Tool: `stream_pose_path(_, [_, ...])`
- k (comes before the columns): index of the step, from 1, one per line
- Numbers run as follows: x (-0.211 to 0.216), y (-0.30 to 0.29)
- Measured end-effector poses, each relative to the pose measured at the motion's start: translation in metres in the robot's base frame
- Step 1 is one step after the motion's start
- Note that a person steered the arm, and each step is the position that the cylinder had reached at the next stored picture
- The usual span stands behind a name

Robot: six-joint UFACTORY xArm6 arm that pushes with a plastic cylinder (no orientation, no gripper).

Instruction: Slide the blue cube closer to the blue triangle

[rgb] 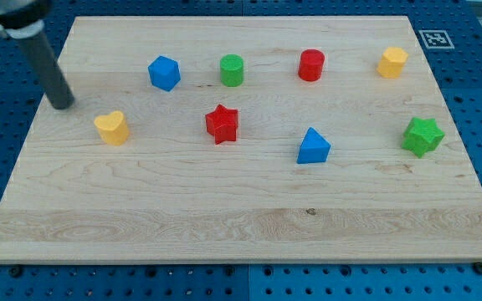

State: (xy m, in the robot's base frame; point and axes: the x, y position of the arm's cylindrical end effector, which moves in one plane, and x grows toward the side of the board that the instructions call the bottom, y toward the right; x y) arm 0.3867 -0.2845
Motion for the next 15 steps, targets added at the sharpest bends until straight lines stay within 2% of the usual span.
stream_pose_path(1, [-0.039,-0.014])
stream_pose_path(2, [-0.093,0.029])
stream_pose_path(3, [-0.113,0.109])
stream_pose_path(4, [-0.088,0.175])
stream_pose_path(6, [-0.078,0.123])
stream_pose_path(7, [-0.049,0.141])
stream_pose_path(9, [-0.015,0.258])
stream_pose_path(11, [0.031,0.341])
stream_pose_path(12, [0.035,0.347])
stream_pose_path(13, [0.037,0.302])
stream_pose_path(14, [0.017,0.294])
stream_pose_path(15, [-0.020,0.296])
